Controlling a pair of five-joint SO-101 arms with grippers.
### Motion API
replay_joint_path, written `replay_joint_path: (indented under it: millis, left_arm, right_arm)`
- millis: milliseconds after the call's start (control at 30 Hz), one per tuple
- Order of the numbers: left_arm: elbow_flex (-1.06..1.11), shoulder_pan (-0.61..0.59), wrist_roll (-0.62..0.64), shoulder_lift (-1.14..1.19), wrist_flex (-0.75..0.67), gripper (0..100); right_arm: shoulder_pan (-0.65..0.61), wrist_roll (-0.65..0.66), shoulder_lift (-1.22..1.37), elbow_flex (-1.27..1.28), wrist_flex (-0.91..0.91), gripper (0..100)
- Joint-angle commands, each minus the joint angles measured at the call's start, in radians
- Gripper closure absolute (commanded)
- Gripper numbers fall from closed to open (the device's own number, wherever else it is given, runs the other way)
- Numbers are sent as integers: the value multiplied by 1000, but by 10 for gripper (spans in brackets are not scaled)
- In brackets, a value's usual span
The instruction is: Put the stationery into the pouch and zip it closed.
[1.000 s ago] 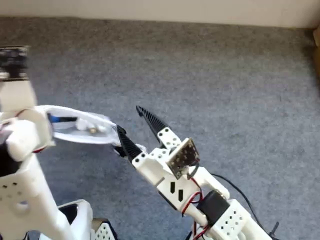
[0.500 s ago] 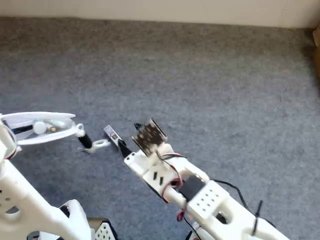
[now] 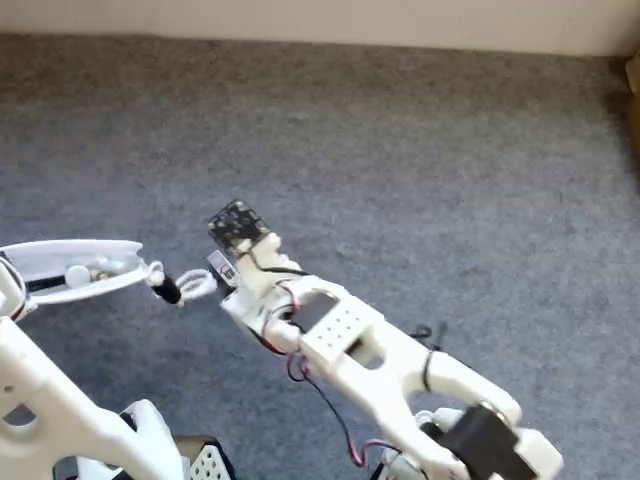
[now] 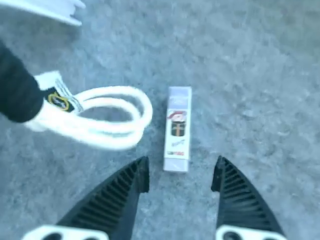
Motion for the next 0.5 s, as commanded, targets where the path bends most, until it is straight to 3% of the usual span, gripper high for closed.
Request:
replay_joint_path:
  millis: [0,267,467]
  left_arm:
    - [-13,-5,8,-7,-6,993]
    - [-13,-5,8,-7,-3,993]
    - [-13,-4,8,-7,-3,993]
  right_arm:
    - [-25,-12,81,-131,16,800]
    - [-15,-12,309,-269,45,802]
    - [30,-8,392,-369,77,947]
